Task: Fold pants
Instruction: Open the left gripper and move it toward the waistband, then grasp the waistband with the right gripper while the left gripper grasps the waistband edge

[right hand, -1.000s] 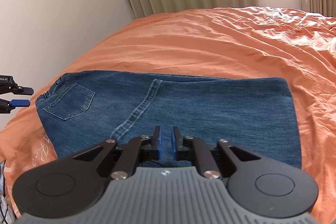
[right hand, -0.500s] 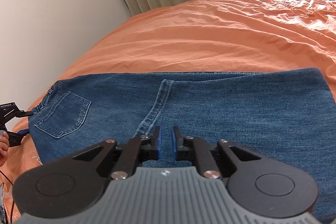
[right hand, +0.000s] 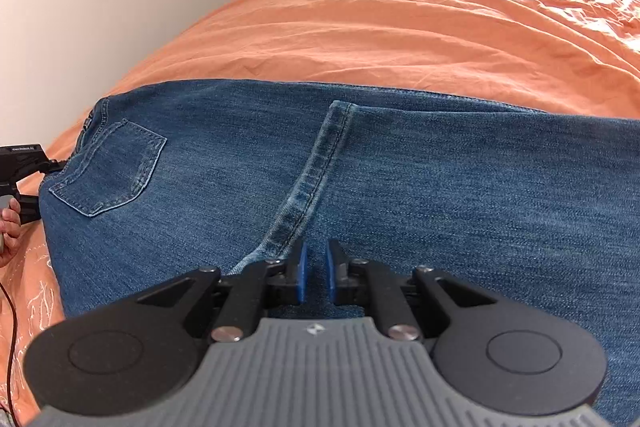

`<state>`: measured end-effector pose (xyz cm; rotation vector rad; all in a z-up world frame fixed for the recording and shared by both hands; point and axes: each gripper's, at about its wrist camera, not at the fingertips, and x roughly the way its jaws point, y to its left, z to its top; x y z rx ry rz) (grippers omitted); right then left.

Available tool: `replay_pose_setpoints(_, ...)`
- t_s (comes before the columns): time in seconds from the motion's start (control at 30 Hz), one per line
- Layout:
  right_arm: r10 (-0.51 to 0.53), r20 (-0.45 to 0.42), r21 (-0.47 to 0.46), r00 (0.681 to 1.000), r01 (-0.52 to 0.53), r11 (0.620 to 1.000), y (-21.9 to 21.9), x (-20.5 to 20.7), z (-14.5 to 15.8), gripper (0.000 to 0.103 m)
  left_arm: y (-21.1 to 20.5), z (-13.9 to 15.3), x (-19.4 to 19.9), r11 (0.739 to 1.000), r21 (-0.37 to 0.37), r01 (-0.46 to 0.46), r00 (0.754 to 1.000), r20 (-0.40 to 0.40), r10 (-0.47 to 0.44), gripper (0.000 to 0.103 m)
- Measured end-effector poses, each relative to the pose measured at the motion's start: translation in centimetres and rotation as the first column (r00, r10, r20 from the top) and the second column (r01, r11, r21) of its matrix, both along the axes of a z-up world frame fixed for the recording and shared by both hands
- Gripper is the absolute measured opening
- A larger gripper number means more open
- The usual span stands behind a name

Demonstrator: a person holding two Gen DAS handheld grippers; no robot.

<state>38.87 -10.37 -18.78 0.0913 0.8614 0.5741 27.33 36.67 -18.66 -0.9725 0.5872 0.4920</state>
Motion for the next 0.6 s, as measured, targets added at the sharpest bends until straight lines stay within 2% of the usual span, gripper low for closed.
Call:
replay_pose_setpoints(0.13,-0.005,-0.009,0.009,1.0,0.005,1.0,-0.5,-0.1,0.5,0.006,-1.6,2.5,1.6,0.994,0.111,0.012,0.996,-0.089,-0.002,0.025)
replay_pose_setpoints(0.37,-0.069,-0.067,0.151,0.995,0.078,0.985,-4.5,-0.2,1.6,0.009,-6.6,11.6,1.1,0.96,0.272,0.065,0.998,-0.006,-0.066,0.021)
replay_pose_setpoints(0.5,-0.102,-0.094,0.212,0.99,0.12,0.97,-7.2,-0.6,2.2,0.009,-12.3,17.5,1.2,0.908,0.399,0.129,0.986,0.049,-0.162,0.021)
replay_pose_setpoints(0.6,-0.136,-0.088,0.251,0.987,0.154,0.956,-9.4,-1.0,3.2,0.009,-17.6,21.3,1.3,0.848,0.502,0.172,0.966,0.082,-0.244,0.021)
